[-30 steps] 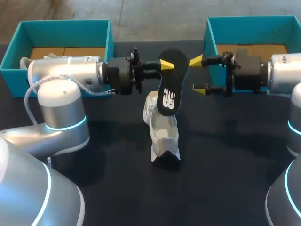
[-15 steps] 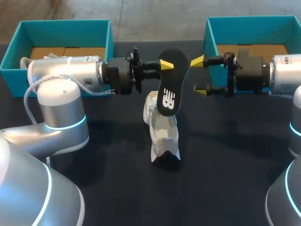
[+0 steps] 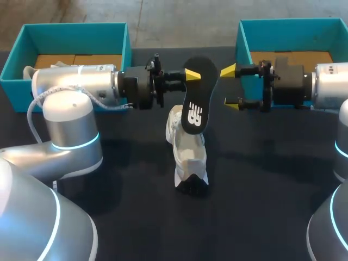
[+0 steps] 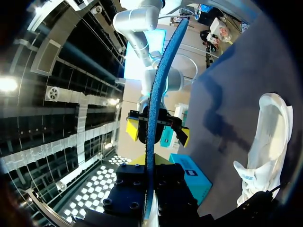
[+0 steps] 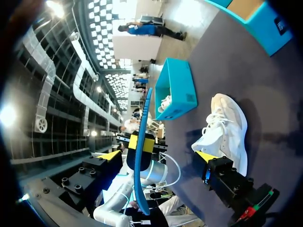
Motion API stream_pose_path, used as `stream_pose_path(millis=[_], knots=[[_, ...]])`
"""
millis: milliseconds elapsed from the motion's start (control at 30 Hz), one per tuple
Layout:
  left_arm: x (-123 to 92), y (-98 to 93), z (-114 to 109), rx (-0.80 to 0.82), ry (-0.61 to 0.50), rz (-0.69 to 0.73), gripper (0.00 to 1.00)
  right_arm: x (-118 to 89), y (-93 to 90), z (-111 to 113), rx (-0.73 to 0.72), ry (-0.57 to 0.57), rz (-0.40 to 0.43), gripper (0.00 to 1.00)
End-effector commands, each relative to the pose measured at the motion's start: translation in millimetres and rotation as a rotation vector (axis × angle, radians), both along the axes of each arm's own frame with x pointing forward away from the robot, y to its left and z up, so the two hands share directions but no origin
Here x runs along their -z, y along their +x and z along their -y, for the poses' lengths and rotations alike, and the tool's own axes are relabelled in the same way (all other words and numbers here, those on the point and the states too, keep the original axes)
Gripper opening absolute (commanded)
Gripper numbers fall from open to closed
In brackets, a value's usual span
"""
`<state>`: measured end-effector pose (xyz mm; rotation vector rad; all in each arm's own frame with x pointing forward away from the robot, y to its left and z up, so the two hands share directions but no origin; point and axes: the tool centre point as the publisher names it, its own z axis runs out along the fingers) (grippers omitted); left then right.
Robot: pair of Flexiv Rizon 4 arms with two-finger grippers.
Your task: Take the shoe out of the shoebox, open the shoe tongue, remove and reinsert the insole, then place the shoe into the shoebox
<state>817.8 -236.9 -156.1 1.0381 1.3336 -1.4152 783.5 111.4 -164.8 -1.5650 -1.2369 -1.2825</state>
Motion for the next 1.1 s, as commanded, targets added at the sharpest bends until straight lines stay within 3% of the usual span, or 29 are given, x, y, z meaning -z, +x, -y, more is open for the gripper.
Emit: stream_pose_path(millis=[33, 833, 1100], knots=[[0.5, -1.0, 1.3, -0.005, -0.002, 0.001, 0.00, -0.5, -0.3, -1.1, 0.001, -0.004, -0.002, 1.00], [2.2, -4.6, -1.0, -0.005, 0.004, 0.004, 0.00, -0.5, -0.3, -1.1, 0.001, -0.004, -0.002, 1.00], [-0.4, -26.5, -16.5, 0.010, -0.031, -0.194, 0.00, 5.6, -18.5, -1.9, 0.022, 0.008, -0.034, 1.00]])
